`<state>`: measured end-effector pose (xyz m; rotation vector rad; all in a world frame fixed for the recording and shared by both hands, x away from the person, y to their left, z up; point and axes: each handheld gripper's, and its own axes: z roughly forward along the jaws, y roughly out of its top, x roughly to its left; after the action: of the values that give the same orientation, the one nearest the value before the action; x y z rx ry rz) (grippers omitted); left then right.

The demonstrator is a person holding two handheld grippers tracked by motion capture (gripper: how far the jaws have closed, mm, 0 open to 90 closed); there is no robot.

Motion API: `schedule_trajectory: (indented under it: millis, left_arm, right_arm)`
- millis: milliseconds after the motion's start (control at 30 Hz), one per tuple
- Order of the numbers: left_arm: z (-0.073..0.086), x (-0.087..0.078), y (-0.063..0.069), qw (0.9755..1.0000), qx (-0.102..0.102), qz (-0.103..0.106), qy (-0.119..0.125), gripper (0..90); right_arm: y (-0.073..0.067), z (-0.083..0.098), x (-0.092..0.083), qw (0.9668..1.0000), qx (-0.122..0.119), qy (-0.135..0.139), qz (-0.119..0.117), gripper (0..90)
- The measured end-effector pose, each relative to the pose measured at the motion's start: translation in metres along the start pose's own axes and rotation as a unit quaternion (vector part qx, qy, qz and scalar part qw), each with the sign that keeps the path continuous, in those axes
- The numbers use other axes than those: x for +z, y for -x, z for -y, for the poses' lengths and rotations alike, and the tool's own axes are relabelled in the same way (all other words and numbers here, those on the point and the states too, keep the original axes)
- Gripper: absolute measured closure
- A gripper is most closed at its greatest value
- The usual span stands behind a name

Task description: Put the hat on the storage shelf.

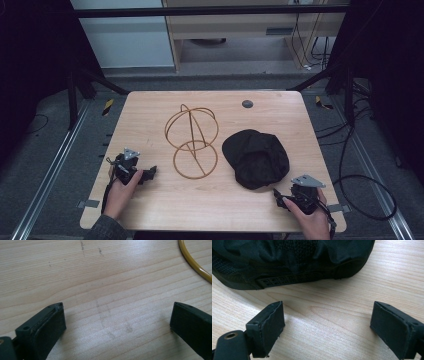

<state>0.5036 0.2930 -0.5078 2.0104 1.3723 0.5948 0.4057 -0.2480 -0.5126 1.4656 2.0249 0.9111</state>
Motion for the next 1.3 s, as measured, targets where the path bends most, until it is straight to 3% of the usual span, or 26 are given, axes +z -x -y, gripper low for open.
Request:
schedule_trajectory:
  millis: [100,167,300,367,400,433,533,567,600,700,733,967,1300]
  left_arm:
    - [0.0,0.0,0.0,1.0,0.0,0.0,0.0,0.0]
    - [0.0,0.0,0.0,1.0,0.0,0.0,0.0,0.0]
    - [0.0,-0.001,0.0,1.0,0.001,0.0,-0.001,0.0]
    - [0.001,-0.001,0.0,1.0,0.001,0.0,-0.001,0.0]
    - [0.001,-0.001,0.0,1.0,0.001,0.0,-0.001,0.0]
    - [0.001,-0.001,0.001,1.0,0.001,0.0,0.0,0.0]
    - [0.001,-0.001,0.001,1.0,0.0,0.0,0.0,0.0]
    - [0.001,-0.001,0.001,1.0,0.0,0.0,0.001,0.0]
    - [0.001,-0.001,0.001,1.0,0.0,0.0,0.001,0.0]
    - [0.001,-0.001,0.001,1.0,0.0,0.0,0.0,0.0]
    - [0.001,-0.001,0.001,1.0,0.0,0.0,0.0,0.0]
    - [0.001,-0.001,0.001,1.0,0.0,0.0,0.001,0.0]
    - [0.001,-0.001,0.001,1.0,0.0,0.0,0.0,0.0]
  right_arm:
    - [0.001,-0.001,-0.001,1.0,-0.002,-0.008,0.0,12.1]
    - [0.002,-0.005,-0.003,0.9997,0.01,-0.023,-0.006,13.5]
    - [0.001,-0.021,-0.016,0.9989,0.005,-0.045,-0.007,13.2]
    - [-0.002,-0.041,-0.031,0.9984,-0.008,-0.055,-0.013,12.2]
    - [-0.002,-0.041,-0.031,0.9984,-0.008,-0.055,-0.013,12.2]
    - [-0.004,-0.056,-0.04,0.9975,-0.018,-0.064,-0.023,11.6]
    - [-0.007,-0.071,-0.048,0.9964,-0.029,-0.076,-0.024,11.3]
    - [-0.01,-0.086,-0.053,0.9955,-0.042,-0.08,-0.027,11.6]
    - [-0.01,-0.086,-0.053,0.9955,-0.042,-0.08,-0.027,11.6]
    - [-0.015,-0.114,-0.056,0.9937,-0.061,-0.088,-0.032,14.1]
    - [-0.015,-0.114,-0.056,0.9937,-0.061,-0.088,-0.032,14.1]
    - [-0.022,-0.151,-0.039,0.9923,-0.069,-0.093,-0.045,20.8]
    - [-0.025,-0.166,0.003,0.9869,-0.076,-0.135,-0.045,36.0]
